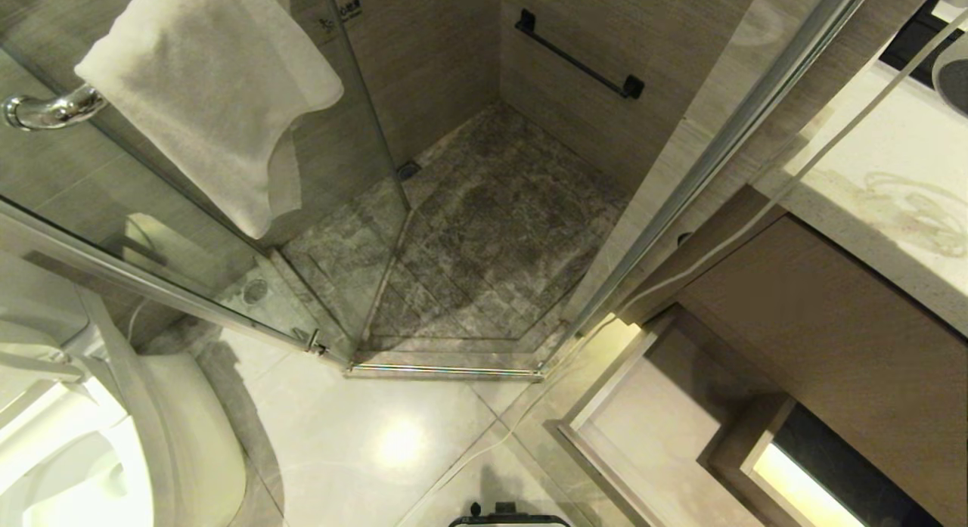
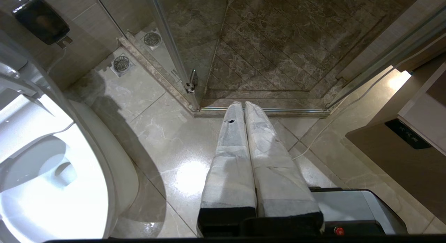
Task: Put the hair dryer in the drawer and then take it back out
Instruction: Put it into the drawer
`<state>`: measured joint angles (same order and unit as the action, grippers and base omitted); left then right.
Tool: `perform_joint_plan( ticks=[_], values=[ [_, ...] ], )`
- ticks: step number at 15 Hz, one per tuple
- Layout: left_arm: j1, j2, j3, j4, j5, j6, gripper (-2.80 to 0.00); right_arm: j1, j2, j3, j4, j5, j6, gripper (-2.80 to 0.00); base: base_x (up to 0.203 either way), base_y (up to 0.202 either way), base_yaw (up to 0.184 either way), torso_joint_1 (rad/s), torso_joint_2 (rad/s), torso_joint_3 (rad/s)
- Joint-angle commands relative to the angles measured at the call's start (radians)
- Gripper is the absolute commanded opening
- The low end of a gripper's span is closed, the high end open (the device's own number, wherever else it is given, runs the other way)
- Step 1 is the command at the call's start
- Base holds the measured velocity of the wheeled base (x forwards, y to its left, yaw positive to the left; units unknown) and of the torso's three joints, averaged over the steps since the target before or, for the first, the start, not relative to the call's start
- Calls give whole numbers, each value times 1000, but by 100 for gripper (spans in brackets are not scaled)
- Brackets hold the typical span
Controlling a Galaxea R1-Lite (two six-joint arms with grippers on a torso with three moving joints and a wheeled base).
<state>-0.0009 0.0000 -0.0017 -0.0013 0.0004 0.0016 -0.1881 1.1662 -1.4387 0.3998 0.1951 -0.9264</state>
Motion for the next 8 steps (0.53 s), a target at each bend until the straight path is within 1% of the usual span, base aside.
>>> perform_joint_plan(
  ticks=[1,3,5,7,8],
  values=[
    [-1,2,0,0,1,0,-280,-8,2,-8,5,2,-12,-280,0,0,0,0,0,0],
    [-1,2,0,1,0,-2,-280,-8,-5,-4,45,10,1,-280,0,0,0,0,0,0],
    [-1,2,0,1,0,-2,-280,-8,-8,-3,126,18,39,-280,0,0,0,0,0,0],
    [-1,2,0,0,0,0,-280,-8,-7,-6,142,50,57,-280,0,0,0,0,0,0],
    [-1,2,0,0,0,-2,-280,-8,-5,-6,144,78,62,-280,0,0,0,0,0,0]
  ],
)
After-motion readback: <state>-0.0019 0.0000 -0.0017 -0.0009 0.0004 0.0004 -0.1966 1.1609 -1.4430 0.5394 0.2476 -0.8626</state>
